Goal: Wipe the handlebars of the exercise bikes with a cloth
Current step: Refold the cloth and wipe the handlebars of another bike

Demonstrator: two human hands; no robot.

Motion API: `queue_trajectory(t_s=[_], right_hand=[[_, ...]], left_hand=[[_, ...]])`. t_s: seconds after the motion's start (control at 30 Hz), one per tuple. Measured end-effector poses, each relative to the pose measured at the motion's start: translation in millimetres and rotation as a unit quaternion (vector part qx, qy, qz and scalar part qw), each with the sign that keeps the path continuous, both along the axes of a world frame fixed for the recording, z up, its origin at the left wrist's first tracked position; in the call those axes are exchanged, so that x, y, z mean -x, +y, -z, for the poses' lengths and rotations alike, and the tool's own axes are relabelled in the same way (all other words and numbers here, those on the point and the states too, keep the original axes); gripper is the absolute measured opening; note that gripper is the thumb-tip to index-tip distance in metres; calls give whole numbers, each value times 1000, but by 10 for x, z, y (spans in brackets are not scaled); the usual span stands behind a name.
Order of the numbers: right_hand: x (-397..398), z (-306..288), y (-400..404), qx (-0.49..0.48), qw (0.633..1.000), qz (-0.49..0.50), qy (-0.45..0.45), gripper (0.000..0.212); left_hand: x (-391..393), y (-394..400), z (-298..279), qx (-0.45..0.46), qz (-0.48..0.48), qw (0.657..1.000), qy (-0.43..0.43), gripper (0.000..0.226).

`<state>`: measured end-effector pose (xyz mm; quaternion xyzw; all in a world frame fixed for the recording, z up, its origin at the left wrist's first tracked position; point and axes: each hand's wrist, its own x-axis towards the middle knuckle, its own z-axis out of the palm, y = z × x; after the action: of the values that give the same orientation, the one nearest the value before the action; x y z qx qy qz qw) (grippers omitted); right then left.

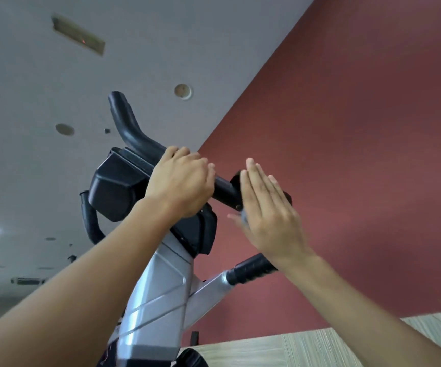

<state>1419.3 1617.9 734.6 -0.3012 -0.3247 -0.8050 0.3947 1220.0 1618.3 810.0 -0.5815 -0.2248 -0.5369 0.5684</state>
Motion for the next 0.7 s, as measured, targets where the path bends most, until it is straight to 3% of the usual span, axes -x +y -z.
queue_trajectory(t_s=[0.07, 0.23, 0.33, 0.43, 0.53, 0.7], right_hand=[[-238, 173, -35, 34, 999, -27, -11, 71], [-172, 63, -376, 150, 948, -273, 70, 74], [140, -361, -526, 175, 960, -190, 108, 54], [291, -645, -591, 254, 939, -217, 78, 64], [47, -514, -590, 256, 942, -212, 48, 63], [-61, -335, -563, 210, 955, -192, 87, 48]], left_hand=[[-15, 12, 7, -22, 0, 1000, -1, 41], [-27, 51, -46, -57, -15, 998, -12, 50], [5, 90, -64, -40, -10, 999, 17, 48], [148, 90, -116, -33, 3, 998, 49, 46], [256, 103, -158, -66, -14, 997, 20, 52], [236, 119, -222, -48, 14, 999, -16, 57]])
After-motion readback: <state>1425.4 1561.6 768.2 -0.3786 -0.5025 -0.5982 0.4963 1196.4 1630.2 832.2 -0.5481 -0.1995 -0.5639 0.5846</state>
